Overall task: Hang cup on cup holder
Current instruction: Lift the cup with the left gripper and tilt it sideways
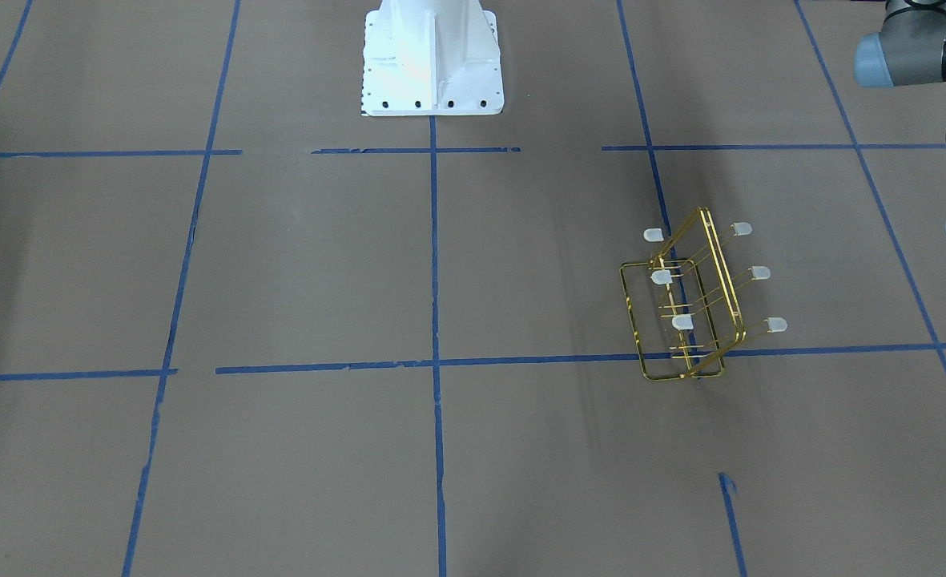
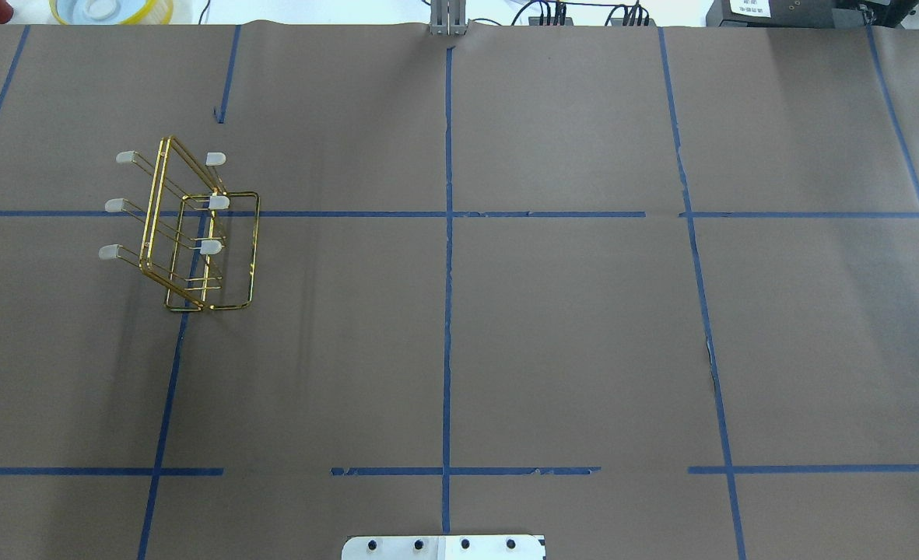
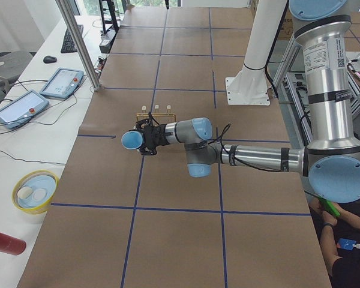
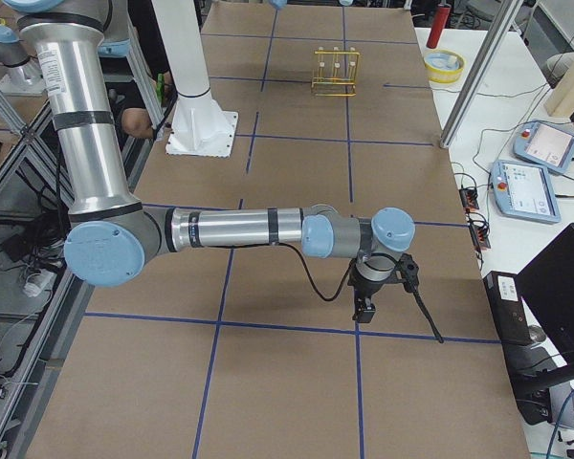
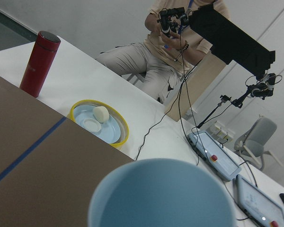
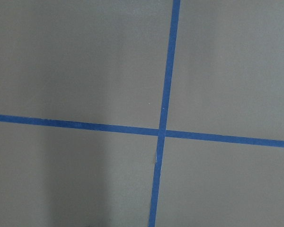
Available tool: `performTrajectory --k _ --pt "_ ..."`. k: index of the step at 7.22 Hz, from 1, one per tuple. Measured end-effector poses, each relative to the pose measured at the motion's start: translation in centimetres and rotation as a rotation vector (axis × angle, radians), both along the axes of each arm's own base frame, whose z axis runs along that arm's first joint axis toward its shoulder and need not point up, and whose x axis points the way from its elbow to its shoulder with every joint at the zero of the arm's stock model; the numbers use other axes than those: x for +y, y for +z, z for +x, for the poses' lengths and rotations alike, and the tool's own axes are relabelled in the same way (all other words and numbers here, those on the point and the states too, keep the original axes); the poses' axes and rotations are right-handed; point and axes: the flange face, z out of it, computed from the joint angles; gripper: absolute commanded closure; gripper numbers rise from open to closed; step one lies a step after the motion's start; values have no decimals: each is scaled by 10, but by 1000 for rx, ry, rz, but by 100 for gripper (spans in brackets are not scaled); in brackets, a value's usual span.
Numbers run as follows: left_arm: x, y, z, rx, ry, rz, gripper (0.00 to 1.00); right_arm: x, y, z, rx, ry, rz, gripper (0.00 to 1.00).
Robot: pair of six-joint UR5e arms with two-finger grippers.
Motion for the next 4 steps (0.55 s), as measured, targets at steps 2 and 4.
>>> performTrajectory --k 2,4 --pt "17 -15 0 258 0 1 100 0 0 0 0 0 0 0" --pt "30 -25 9 465 25 -8 100 0 0 0 0 1 0 0"
